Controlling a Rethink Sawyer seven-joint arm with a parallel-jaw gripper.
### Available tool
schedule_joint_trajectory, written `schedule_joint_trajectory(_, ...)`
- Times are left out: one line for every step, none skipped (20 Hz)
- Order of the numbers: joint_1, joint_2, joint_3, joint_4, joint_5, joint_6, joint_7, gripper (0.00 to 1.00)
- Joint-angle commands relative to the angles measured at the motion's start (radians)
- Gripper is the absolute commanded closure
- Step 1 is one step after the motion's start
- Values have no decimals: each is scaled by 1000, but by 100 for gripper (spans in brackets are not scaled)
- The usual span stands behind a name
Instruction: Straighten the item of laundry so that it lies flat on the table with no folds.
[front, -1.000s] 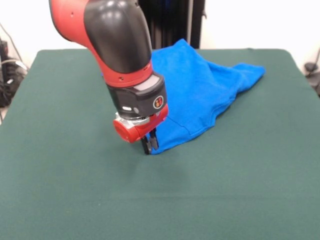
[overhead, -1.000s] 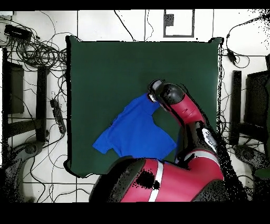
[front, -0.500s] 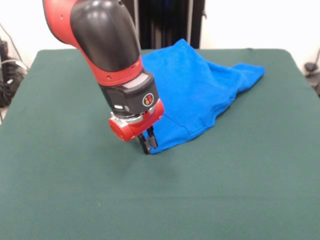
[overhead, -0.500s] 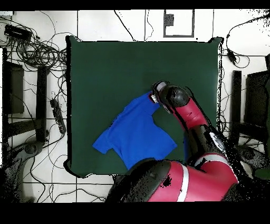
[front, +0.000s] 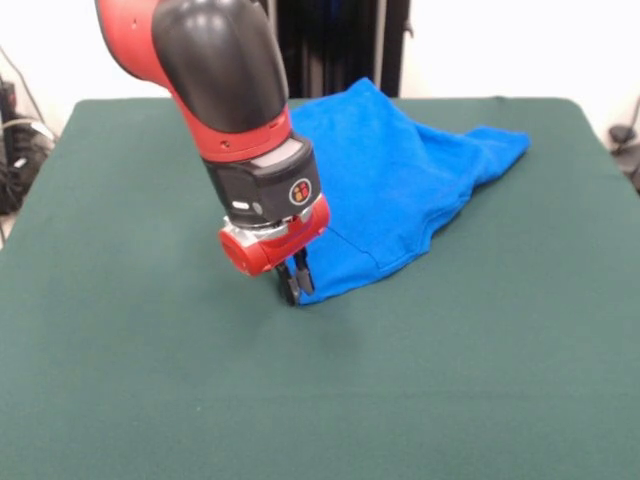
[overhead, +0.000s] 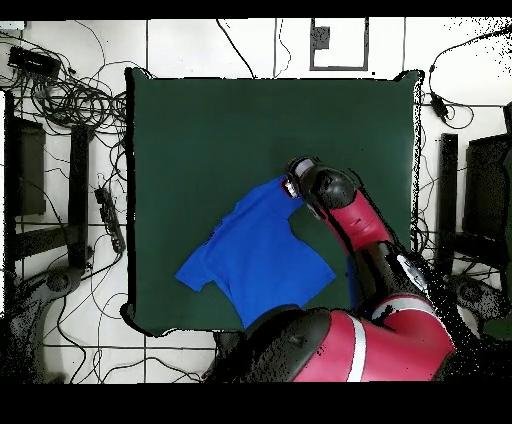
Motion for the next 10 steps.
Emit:
schedule_joint_trajectory(-13, 83, 50, 119, -31, -159, 43, 100)
schedule_joint_trajectory(-17, 81, 53, 123, -32, -161, 40, 100)
schedule_joint_trajectory(-20, 76, 56, 129, -32, -161, 38, 100)
schedule_joint_trajectory(-22, 67, 58, 138, -31, -157, 37, 100)
schedule_joint_trajectory(-21, 47, 59, 154, -28, -146, 40, 100)
schedule_joint_trajectory(-18, 28, 55, 169, -26, -134, 44, 100)
schedule_joint_trajectory(-14, 10, 49, 178, -26, -120, 45, 100)
schedule_joint_trajectory(-11, -7, 43, 186, -26, -106, 47, 100)
schedule_joint_trajectory(-9, -19, 37, 190, -26, -95, 47, 100)
schedule_joint_trajectory(-7, -30, 32, 194, -27, -83, 47, 100)
